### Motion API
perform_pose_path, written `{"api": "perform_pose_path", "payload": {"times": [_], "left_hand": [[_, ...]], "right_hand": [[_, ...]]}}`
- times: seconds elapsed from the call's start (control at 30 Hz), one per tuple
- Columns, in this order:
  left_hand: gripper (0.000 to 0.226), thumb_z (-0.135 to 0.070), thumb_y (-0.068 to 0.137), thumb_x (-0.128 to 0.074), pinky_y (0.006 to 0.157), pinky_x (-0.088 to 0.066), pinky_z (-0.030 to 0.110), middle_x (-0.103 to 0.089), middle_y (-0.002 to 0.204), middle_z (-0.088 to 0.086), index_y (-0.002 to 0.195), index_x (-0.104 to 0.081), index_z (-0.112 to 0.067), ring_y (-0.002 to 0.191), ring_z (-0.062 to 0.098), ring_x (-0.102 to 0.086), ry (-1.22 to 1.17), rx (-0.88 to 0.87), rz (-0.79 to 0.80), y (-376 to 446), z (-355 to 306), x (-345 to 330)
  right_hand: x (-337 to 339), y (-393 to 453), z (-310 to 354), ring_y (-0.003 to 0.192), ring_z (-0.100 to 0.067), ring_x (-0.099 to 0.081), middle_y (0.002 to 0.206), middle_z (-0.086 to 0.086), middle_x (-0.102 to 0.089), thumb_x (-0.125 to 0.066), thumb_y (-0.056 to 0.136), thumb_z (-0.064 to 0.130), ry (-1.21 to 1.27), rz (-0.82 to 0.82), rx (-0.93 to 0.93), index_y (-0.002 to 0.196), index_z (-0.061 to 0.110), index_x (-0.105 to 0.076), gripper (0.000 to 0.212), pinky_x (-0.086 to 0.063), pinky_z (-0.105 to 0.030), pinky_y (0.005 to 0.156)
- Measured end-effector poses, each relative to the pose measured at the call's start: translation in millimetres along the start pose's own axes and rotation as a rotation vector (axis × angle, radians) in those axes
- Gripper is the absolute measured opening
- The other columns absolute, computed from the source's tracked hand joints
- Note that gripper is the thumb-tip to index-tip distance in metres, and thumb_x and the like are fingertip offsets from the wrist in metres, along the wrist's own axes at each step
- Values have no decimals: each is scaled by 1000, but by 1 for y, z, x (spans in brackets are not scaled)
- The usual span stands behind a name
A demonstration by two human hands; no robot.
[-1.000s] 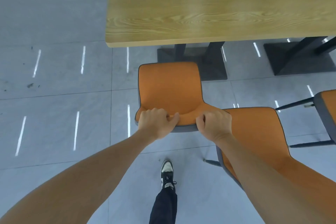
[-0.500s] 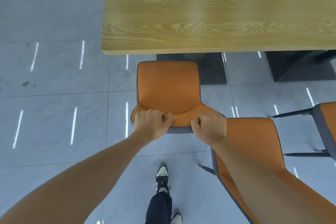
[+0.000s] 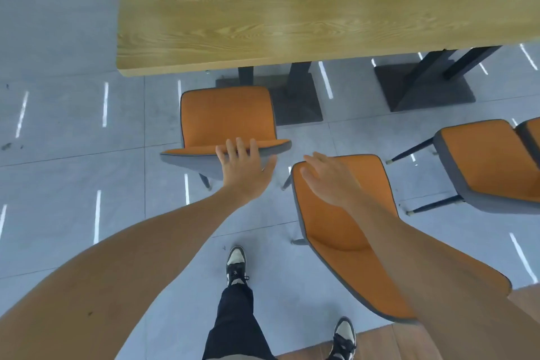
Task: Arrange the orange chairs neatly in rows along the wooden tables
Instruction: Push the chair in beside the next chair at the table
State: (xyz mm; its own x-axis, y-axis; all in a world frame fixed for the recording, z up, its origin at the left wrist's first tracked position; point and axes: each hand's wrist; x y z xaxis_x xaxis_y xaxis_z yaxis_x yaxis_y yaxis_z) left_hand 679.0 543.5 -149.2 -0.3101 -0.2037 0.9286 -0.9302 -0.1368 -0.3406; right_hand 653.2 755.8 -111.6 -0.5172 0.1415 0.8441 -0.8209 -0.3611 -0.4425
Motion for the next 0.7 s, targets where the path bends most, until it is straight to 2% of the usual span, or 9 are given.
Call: {"api": "perform_pose_path", "payload": {"times": [0.07, 0.2, 0.3, 0.33, 0.4, 0.47, 0.53, 0.6, 0.7], "left_hand": [[73, -63, 103, -20, 123, -5, 62, -17, 166, 25, 159, -27, -16, 154, 45, -8, -128, -36, 21, -23, -44, -11], [71, -60, 105, -18, 126, -3, 58, -19, 169, 14, 162, -20, -18, 156, 32, -12, -240, -153, 90, -86, -139, -42], [71, -61, 104, -18, 125, -11, 57, -26, 166, 14, 159, -31, -17, 154, 33, -19, -263, -113, 151, -141, -209, -70], [68, -61, 104, -17, 122, -18, 57, -39, 158, 15, 150, -44, -18, 148, 35, -31, -262, -111, 162, -158, -232, -79], [62, -60, 102, -18, 108, -39, 56, -68, 114, 11, 101, -64, -19, 115, 32, -59, -267, -117, 196, -195, -276, -94], [60, -58, 102, -22, 93, -47, 45, -67, 76, 6, 70, -54, -19, 83, 27, -64, -321, -102, 242, -227, -312, -114], [59, -59, 100, -23, 91, -43, 41, -70, 82, 3, 75, -60, -21, 89, 27, -63, -314, -85, 237, -250, -333, -134], [63, -63, 96, -21, 95, -39, 40, -70, 101, -2, 98, -69, -23, 104, 23, -59, -226, -74, 124, -259, -338, -152], [63, -62, 94, -18, 86, -43, 35, -69, 87, -9, 85, -69, -26, 91, 18, -63, -203, -57, 42, -252, -332, -163]], "right_hand": [[-8, -29, -41, 148, -22, -29, 162, -2, -32, -25, 104, 51, -2, 1, -37, 154, 23, -35, 58, -26, -44, 120], [-26, -91, -126, 149, -26, -28, 162, -5, -32, -24, 103, 55, -45, 1, -58, 153, 24, -39, 61, -22, -47, 121], [-31, -140, -182, 145, -30, -34, 159, -6, -38, -23, 100, 57, -69, -9, -52, 149, 23, -45, 63, -27, -50, 119], [-32, -157, -201, 140, -31, -41, 153, -6, -44, -22, 99, 58, -83, -22, -44, 145, 22, -50, 64, -31, -50, 116], [-37, -194, -237, 120, -30, -56, 127, -4, -62, -20, 97, 55, -116, -59, -46, 127, 19, -63, 63, -41, -51, 106], [-42, -227, -271, 92, -27, -59, 94, 2, -58, -15, 93, 54, -162, -80, -35, 101, 18, -67, 63, -48, -49, 92], [-47, -252, -299, 77, -22, -54, 80, 6, -54, -17, 89, 54, -137, -84, -49, 81, 20, -60, 55, -48, -39, 76], [-54, -269, -318, 63, -17, -49, 63, 6, -49, -33, 91, 46, -15, -167, -61, 65, 19, -49, 40, -35, -27, 58], [-72, -273, -332, 59, -13, -42, 57, 8, -42, -44, 92, 36, -43, -308, 44, 58, 23, -45, 36, -32, -27, 59]]}}
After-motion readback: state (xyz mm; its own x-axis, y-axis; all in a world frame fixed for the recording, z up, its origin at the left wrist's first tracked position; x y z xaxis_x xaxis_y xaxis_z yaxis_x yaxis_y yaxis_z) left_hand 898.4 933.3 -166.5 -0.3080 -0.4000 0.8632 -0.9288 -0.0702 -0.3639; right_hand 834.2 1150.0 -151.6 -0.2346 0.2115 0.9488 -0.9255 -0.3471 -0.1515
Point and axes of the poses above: each hand's wrist, its own y-axis towards the middle knuckle, its own x-axis out of the back of the hand, z = x × y
